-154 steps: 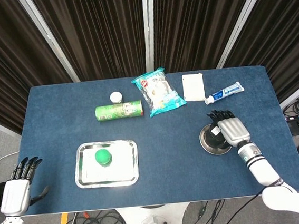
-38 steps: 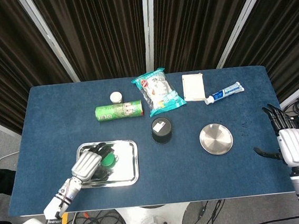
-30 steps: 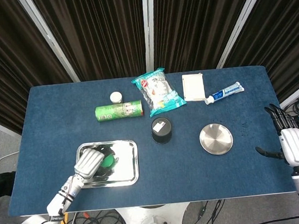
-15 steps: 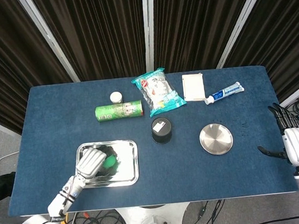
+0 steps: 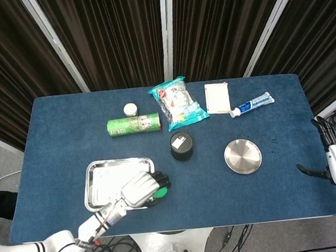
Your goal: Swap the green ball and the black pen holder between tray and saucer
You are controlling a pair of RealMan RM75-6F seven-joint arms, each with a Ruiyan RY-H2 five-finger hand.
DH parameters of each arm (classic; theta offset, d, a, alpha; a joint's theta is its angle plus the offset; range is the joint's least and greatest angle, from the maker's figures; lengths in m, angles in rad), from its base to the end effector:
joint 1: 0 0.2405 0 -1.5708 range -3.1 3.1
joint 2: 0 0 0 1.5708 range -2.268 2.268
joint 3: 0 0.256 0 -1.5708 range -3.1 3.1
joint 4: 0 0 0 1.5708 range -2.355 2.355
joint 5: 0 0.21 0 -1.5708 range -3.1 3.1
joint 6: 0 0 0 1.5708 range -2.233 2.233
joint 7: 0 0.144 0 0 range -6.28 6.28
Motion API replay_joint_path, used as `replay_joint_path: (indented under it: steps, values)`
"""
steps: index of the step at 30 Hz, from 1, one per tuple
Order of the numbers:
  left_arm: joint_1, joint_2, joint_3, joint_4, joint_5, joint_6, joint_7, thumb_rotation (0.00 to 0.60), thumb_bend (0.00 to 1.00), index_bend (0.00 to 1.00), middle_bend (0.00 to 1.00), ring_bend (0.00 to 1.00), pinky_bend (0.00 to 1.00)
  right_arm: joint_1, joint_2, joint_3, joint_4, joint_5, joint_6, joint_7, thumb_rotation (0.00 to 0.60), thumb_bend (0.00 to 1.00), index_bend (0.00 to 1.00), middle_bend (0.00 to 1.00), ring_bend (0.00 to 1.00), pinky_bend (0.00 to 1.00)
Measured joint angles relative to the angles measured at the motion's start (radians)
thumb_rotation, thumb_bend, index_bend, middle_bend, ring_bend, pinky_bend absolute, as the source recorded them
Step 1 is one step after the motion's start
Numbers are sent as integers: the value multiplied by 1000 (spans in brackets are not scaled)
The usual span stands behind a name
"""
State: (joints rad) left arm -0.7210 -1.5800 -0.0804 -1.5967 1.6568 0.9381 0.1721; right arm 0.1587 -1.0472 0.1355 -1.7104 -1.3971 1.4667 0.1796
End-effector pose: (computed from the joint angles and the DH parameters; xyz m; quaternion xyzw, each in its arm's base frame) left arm -0.0853 0.2600 -0.0462 -0.8327 -0.2601 -0.4418 0.2091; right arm -0.2874 -0.2185 0.1875 0.5252 -0.4270 0.4792 0.5587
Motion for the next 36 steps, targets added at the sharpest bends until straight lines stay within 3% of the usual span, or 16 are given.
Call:
replay_joint_path:
  steps: [5,14,23,30,36]
  values:
    - [-111,-103,-53,69,-48,-118,25,600,347,424,415,362,634,-21,6,6,24,14,15,42,600,0,0,6,0,102]
    - [-225,-211,-94,210,-86,-186,22,600,346,422,413,361,633,-41,3,20,72,27,22,98,600,0,0,6,0,102]
    - [-275,-281,-91,331,-84,-166,-13,600,346,410,402,356,619,-47,-9,27,98,40,6,118,600,0,0,5,0,103]
    - [-275,-320,-61,393,-80,-125,-64,600,334,346,326,325,599,-45,-18,34,115,44,-9,135,600,0,0,6,0,103]
    - [-275,-345,-42,432,-58,-74,-93,600,272,303,291,267,588,-49,-17,40,116,39,-2,141,600,0,0,6,0,103]
